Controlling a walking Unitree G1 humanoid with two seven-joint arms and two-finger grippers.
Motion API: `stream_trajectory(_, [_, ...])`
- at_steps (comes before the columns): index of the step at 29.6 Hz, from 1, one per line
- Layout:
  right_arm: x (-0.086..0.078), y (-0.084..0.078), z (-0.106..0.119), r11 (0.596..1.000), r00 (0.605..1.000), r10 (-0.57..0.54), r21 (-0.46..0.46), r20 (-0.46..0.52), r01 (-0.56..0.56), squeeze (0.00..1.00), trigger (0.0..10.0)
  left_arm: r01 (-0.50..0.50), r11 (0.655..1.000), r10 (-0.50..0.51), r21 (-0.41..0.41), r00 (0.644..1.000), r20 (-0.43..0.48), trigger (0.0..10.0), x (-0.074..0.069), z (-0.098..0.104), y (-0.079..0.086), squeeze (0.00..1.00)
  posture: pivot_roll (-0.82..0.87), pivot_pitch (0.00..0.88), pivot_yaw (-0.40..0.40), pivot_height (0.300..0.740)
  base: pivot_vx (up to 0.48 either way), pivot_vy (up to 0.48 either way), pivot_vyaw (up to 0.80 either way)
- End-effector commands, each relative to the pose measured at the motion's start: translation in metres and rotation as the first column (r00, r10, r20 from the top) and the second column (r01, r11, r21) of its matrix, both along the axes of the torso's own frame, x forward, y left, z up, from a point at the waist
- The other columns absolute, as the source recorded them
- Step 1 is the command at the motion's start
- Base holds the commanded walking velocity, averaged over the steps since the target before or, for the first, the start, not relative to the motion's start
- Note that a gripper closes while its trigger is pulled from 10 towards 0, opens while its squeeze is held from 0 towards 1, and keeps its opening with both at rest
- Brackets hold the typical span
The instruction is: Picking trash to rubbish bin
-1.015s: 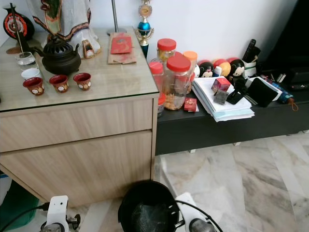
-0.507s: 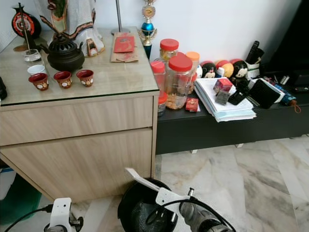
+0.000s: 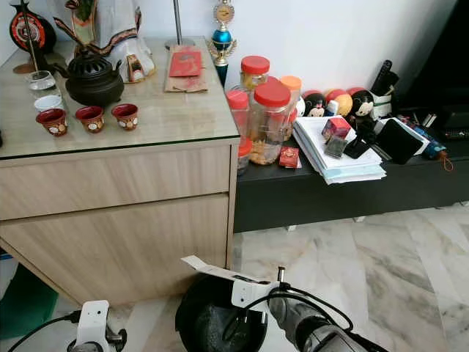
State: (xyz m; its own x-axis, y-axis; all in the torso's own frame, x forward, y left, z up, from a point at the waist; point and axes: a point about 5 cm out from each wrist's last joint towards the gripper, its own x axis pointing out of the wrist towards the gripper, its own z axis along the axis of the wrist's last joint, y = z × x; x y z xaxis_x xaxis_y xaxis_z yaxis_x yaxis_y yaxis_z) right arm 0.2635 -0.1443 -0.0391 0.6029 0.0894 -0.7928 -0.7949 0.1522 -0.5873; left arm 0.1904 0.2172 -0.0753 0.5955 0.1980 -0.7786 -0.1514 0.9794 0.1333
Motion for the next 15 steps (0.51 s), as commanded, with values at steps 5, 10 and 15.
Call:
stream_trajectory(5, [-0.002,-0.006,-0.001,0.999,1.0,-0.013,-0.038,-0.005,0.013,0.0,10.0,0.007,1.0,-0.007,0.009,1.0,-0.015,10.0,-0.003,-0.001,0.002,0.0,0.02,0.031,-0.079,0.74,0.0,0.0,0.0])
stream_trajectory(10, [-0.007,-0.015,-0.005,0.997,0.998,-0.061,-0.04,-0.028,0.06,0.0,10.0,0.007,1.0,-0.007,0.009,1.0,-0.014,10.0,-0.003,-0.001,0.002,0.0,0.02,0.037,-0.077,0.74,0.0,0.0,0.0])
stream_trajectory(15, [-0.014,-0.018,-0.01,0.996,0.993,-0.094,-0.012,-0.075,0.094,0.0,10.0,0.009,1.0,-0.009,0.007,1.0,-0.021,10.0,-0.005,-0.003,0.001,0.0,0.01,0.045,-0.075,0.74,0.0,0.0,0.0])
